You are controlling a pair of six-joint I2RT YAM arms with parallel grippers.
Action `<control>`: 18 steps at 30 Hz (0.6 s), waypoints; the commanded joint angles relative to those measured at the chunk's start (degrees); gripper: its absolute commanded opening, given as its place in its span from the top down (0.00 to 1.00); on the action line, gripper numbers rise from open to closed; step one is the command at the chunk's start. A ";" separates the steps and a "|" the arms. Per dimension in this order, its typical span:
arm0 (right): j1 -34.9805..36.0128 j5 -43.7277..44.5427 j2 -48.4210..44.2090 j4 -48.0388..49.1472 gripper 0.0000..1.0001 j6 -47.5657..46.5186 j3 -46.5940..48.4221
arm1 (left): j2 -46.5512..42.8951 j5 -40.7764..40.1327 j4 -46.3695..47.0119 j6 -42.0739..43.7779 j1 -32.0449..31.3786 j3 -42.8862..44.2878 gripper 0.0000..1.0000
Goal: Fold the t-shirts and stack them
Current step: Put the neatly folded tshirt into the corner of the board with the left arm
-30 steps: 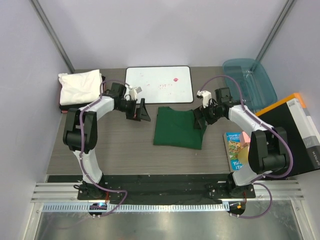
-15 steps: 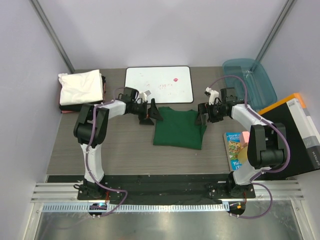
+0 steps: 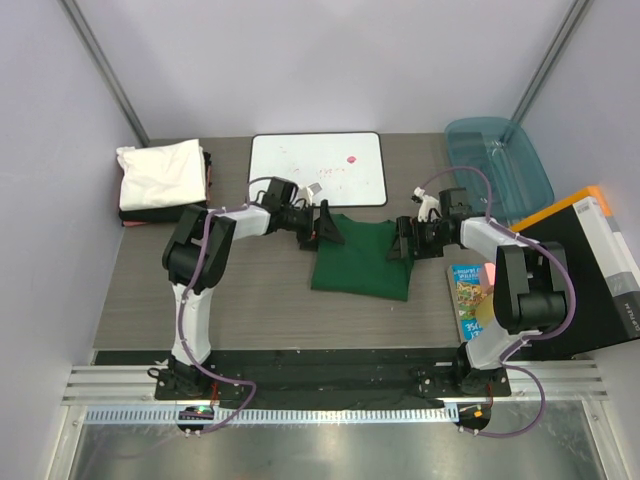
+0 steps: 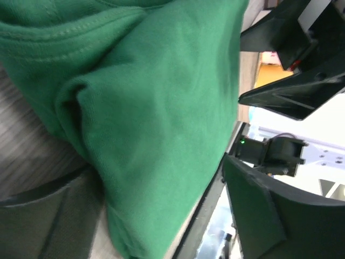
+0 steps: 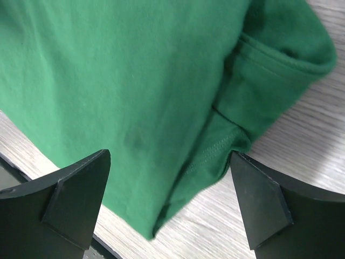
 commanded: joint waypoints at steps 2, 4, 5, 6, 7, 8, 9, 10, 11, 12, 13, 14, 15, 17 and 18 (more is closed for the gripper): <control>-0.10 -2.48 1.18 4.43 0.02 3.67 0.33 | 2.96 -0.18 4.50 -3.36 -1.94 -0.72 0.30; 0.07 -2.57 1.10 4.35 0.03 3.58 0.60 | 3.57 0.17 5.73 -4.07 -2.46 -0.37 0.38; -0.01 -2.40 1.01 4.09 0.03 3.49 0.86 | 3.75 0.61 5.82 -4.07 -2.64 -0.10 0.44; -0.02 -2.40 0.84 3.82 0.03 3.41 0.86 | 4.10 0.78 6.26 -4.33 -2.82 0.16 0.48; 0.07 -2.40 0.75 3.73 0.03 3.41 1.04 | 4.53 1.13 6.61 -4.95 -2.99 0.51 0.51; -0.01 -2.40 0.66 3.65 0.02 3.41 1.04 | 4.89 1.49 7.40 -5.30 -3.08 0.60 0.56; 0.07 -2.40 0.31 3.64 0.03 3.41 1.12 | 5.06 1.58 7.66 -5.39 -3.26 0.69 0.68; 0.07 -2.40 0.22 3.73 0.02 3.32 1.21 | 5.59 1.75 7.84 -5.83 -3.52 0.95 0.74; 0.07 -2.31 0.04 3.73 0.03 3.40 1.21 | 5.77 1.84 8.10 -5.92 -3.70 1.04 0.75; 0.07 -2.31 -0.30 3.73 0.03 3.32 1.30 | 6.12 1.75 8.28 -6.18 -4.13 1.21 0.88; -0.01 -2.31 -0.48 3.73 0.03 3.32 1.13 | 6.38 1.49 8.11 -6.36 -4.40 1.48 1.00; 0.07 -2.22 -0.75 3.73 0.03 3.32 1.04 | 6.56 1.49 8.02 -6.27 -4.66 1.65 1.00; 0.07 -2.14 -1.01 3.65 0.02 3.32 0.86 | 6.65 1.32 7.58 -6.18 -5.01 1.92 1.00; -0.02 -1.96 -1.89 3.47 0.02 2.97 0.42 | 6.21 0.53 5.48 -4.79 -5.11 2.88 1.00; -0.02 -1.61 -2.33 3.29 0.02 2.88 0.33 | 5.77 -0.70 5.04 -4.25 -5.02 2.89 1.00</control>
